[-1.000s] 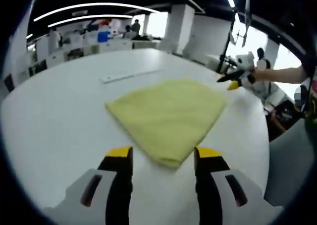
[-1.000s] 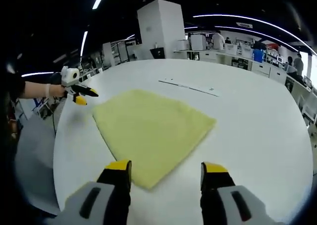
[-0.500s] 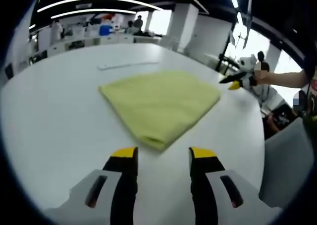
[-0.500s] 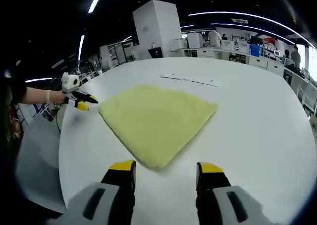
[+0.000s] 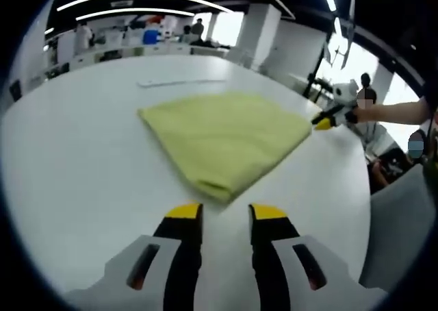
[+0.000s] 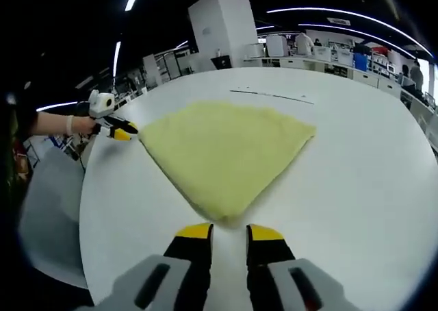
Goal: Fold the garment on the visible template until the final outline fits inside the template.
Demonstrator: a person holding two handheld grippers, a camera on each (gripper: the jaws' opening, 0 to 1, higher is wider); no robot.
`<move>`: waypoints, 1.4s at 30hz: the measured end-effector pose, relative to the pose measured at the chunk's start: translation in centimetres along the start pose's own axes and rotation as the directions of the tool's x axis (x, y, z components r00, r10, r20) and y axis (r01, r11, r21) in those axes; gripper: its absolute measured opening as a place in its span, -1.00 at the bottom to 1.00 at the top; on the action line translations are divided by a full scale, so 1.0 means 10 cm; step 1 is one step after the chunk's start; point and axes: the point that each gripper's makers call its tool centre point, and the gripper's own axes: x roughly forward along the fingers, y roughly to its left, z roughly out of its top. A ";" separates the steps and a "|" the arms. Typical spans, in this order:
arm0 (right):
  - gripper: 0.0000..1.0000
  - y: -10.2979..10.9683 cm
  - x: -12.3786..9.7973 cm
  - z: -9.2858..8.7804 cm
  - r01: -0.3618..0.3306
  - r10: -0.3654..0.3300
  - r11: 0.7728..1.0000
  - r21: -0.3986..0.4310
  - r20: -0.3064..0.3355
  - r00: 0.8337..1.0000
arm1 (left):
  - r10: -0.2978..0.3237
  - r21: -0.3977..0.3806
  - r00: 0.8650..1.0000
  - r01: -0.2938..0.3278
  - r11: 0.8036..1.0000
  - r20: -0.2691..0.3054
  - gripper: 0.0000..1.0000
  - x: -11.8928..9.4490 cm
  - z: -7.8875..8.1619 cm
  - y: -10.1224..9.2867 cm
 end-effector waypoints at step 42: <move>-1.00 0.06 -0.09 0.00 -0.066 0.065 0.995 -0.081 -0.018 0.998 | 0.040 0.042 0.999 -0.040 0.998 0.001 -1.00 -0.04 0.04 0.22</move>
